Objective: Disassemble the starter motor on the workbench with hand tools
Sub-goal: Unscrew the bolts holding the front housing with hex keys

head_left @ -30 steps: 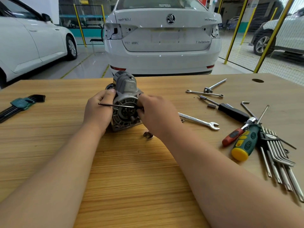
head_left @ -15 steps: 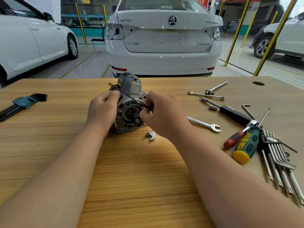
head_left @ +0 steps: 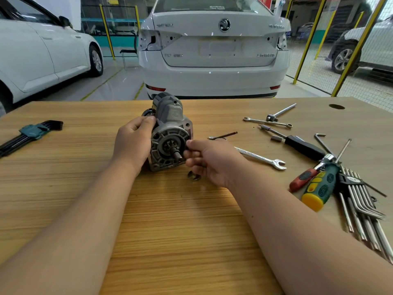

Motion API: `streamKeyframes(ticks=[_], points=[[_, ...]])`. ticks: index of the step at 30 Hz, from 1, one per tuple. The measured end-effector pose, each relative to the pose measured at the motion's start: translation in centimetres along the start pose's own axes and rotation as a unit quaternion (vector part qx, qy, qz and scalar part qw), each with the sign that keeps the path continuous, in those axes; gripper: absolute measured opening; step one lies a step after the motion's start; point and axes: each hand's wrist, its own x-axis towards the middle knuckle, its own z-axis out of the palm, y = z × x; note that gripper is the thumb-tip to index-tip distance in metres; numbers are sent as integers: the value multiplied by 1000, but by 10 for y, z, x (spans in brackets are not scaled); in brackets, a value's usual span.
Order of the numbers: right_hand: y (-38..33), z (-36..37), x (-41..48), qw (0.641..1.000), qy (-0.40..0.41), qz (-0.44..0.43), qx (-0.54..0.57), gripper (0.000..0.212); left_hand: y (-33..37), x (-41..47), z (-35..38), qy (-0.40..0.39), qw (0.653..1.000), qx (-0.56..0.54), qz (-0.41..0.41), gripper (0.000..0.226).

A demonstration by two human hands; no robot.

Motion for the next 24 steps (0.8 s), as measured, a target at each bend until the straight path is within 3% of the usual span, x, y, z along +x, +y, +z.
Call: streamKeyframes(ticks=[7,13,19,24], points=[[-1,2,5,999,42,29,8,18,1,0,0,5,1000,-2,-9,21],[-1,2,5,999,20,28,2,20,0,-2,0,6,1000,8,-3,24],[-1,3,3,998,48,31,-3,17,0,-1,1,9,1000,7,-2,22],[2,4,2,995,80,-40,-50,20,-3,1,2,7,1000,0,-7,24]])
